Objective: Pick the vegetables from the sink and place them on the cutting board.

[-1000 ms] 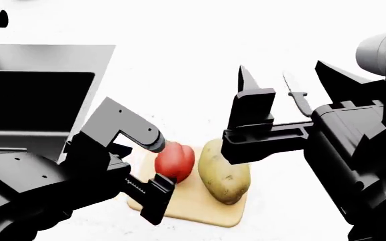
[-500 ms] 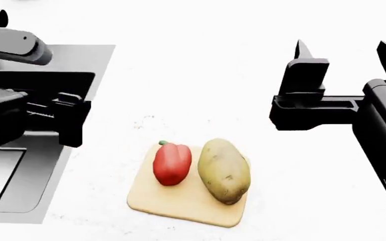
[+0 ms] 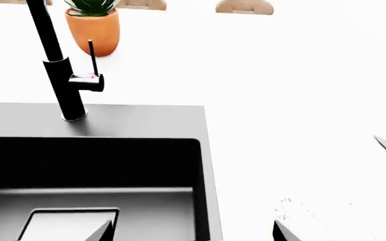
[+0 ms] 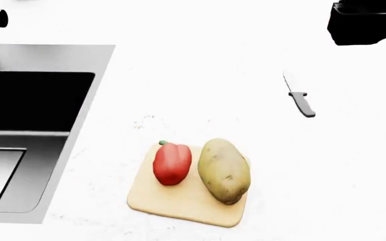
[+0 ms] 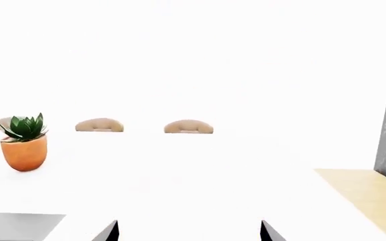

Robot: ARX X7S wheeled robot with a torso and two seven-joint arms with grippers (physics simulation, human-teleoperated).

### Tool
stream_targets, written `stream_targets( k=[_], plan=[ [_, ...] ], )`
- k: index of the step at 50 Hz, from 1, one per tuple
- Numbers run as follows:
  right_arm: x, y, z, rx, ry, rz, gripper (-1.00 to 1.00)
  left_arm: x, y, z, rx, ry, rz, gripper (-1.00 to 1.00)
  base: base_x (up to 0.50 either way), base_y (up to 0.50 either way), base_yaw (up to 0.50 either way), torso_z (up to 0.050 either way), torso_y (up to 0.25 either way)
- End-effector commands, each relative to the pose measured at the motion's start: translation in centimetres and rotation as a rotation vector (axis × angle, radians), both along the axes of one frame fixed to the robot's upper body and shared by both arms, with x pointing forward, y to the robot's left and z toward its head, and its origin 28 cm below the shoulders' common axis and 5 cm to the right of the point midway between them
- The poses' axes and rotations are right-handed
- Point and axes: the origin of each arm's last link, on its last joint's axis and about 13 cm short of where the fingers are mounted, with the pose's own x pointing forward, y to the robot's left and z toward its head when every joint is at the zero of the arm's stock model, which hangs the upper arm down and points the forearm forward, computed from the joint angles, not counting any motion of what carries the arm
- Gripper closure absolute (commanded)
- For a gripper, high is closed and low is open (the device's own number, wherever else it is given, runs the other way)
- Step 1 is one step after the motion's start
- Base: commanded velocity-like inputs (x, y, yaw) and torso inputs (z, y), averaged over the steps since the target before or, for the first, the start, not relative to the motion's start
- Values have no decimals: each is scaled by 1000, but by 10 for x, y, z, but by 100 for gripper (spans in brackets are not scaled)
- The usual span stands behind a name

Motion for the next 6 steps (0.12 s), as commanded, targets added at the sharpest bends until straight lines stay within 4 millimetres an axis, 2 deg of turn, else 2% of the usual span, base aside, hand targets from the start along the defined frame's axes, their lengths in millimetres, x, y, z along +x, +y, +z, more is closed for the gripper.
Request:
stream_targets(
  k=[1,6],
  plan=[
    [11,-6,35,-106,33,9,-100,-4,5,35,17,-37,31,-100,0,0,0,0,0],
    [17,-8,52,-125,17,1,-100,-2,3,50,38,-49,36,-100,0,0,0,0,0]
  ],
)
